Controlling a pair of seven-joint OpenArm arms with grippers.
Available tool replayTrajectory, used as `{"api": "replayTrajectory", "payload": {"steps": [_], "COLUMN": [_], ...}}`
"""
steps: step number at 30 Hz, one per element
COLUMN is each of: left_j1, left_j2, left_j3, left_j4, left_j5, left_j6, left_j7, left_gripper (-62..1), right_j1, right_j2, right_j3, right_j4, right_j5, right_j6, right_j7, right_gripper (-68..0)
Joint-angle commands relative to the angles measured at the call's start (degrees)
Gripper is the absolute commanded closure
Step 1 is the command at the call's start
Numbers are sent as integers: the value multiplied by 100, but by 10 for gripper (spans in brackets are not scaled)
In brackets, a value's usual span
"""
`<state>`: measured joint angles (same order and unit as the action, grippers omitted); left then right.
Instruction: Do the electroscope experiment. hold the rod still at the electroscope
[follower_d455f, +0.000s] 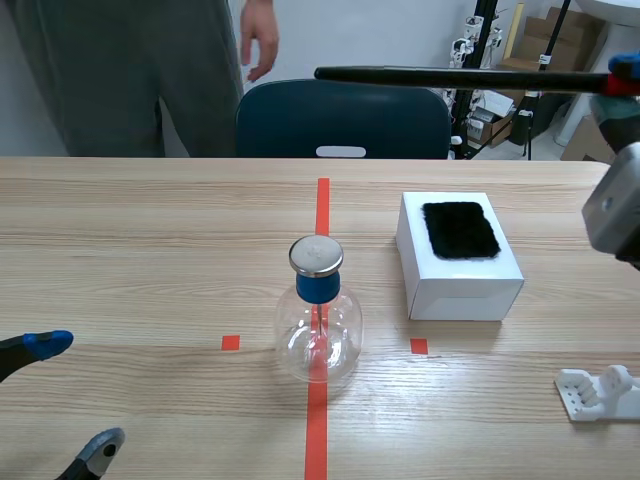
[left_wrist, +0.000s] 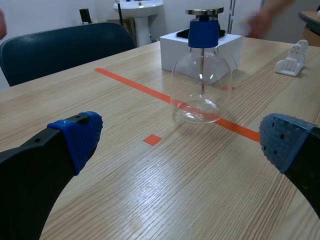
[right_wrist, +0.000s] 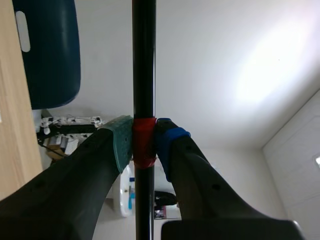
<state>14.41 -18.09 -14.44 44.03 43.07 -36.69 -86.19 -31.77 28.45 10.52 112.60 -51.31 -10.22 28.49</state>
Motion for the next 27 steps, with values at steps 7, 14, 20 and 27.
{"api": "replayTrajectory", "payload": {"steps": [7,14,20,27], "left_j1": [-15,-15,-15,-15], "left_j2": [-4,-4,-4,-4], "left_j3": [-37,-37,-37,-37], "left_j4": [70,70,70,70], "left_j5": [-61,-61,-61,-61], "left_j6": [-7,-7,-7,-7], "left_j7": [-284,-284,-284,-284], "left_gripper": [-623,-623,-623,-623], "right_j1": [619,1069,1309,1351], "right_j2": [409,555,555,555], "right_j3": [-643,-1329,-1587,-1587], "right_j4": [116,-133,-505,-678], "right_j5": [-874,-1711,-1971,-2074], "right_j6": [-85,-87,-90,-87], "right_j7": [-402,-586,-590,-566], "right_gripper": [-2,-2,-2,-2]}}
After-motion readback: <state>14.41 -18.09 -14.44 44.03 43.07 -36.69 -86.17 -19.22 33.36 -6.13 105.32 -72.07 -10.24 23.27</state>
